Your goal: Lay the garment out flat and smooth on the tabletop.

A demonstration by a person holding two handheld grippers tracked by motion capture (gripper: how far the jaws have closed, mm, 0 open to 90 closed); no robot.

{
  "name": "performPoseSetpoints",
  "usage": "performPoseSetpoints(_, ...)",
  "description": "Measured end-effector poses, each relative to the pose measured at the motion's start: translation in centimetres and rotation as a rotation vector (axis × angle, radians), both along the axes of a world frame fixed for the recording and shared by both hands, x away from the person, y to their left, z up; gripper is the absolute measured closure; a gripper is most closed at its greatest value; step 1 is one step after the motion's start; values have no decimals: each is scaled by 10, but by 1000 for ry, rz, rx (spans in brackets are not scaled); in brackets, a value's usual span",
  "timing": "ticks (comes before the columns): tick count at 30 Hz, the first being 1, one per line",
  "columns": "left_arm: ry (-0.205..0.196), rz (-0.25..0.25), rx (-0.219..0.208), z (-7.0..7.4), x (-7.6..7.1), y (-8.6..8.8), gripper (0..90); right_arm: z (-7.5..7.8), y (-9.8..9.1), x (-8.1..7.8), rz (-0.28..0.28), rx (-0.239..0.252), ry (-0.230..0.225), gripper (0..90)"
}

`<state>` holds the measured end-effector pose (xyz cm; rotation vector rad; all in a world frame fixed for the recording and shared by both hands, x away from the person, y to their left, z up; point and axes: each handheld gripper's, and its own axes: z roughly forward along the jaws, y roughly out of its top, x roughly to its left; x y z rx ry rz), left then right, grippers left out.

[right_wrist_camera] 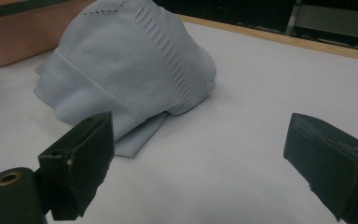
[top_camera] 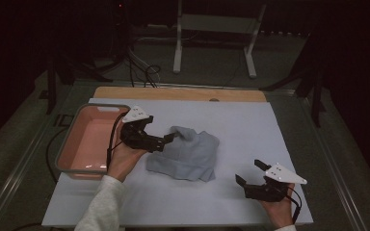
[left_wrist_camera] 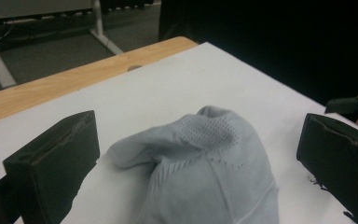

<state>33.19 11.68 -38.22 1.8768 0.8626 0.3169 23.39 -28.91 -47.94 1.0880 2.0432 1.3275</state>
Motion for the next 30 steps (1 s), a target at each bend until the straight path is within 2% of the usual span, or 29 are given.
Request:
performPoseSetpoints(6,5,-9,41,-10,-7,-1,3,0,0,0,0,-2,-1,89)
performPoseSetpoints(14,27,9,45,-19,-10,5,4,0,2,0,4,-5,-1,89)
performPoseSetpoints(22,9,29,73,-23,-18,14,4,0,1,1,0,-1,2,89)
performPoseSetpoints(30,4,54,67,-26,-21,24,4,0,2,1,4,-8,-1,89)
